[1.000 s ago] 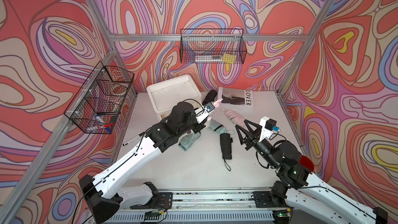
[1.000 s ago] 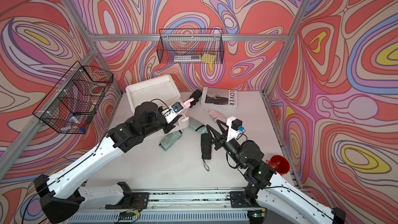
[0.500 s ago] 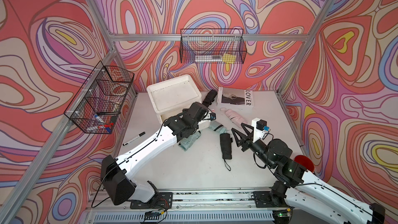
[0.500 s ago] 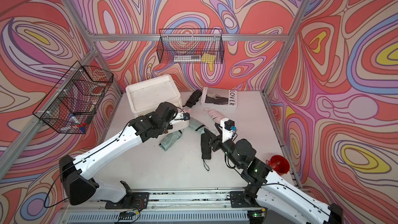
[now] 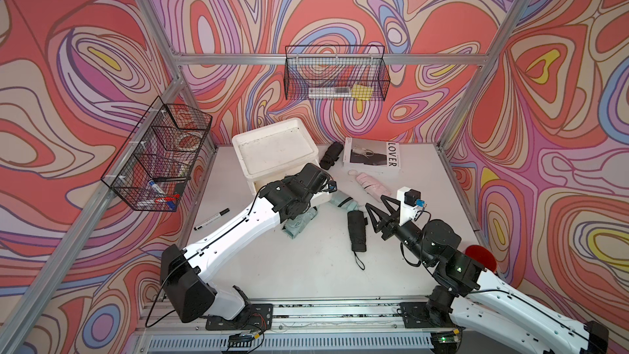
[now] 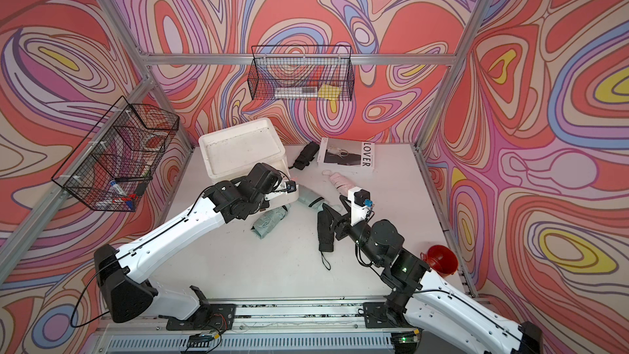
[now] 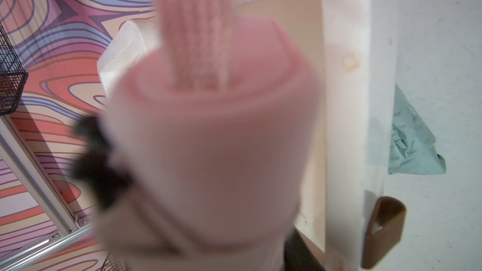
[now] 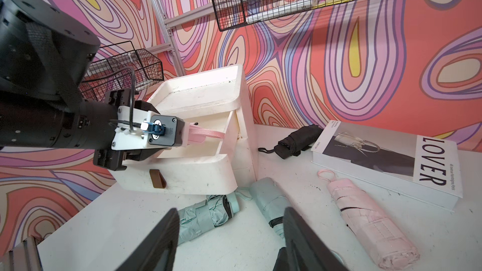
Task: Place the umbrella in the drawer by color
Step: Place the umbrella in the drawer.
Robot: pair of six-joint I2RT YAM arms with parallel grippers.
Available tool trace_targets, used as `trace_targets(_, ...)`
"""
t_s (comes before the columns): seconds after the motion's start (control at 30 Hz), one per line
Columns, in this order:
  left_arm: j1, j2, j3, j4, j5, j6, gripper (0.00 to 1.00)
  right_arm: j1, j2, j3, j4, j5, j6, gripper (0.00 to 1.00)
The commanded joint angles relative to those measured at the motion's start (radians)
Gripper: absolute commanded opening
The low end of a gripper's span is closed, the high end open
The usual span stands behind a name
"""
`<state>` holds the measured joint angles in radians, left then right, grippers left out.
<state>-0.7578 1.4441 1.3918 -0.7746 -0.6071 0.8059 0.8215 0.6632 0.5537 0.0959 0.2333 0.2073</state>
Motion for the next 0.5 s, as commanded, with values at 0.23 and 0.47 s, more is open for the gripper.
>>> trace_targets(0.23,0.003,-0.013,0.007,-0.029,-0.008,-0.091,0.73,0.003,0.014,0.002,-0.011,0.017,0.009,0.66)
trace_targets(0.47,0.003,-0.049,0.036,-0.043,0.096,-0.172,0.75,0.004,0.033,0.000,-0.010,0.041,0.009,0.66)
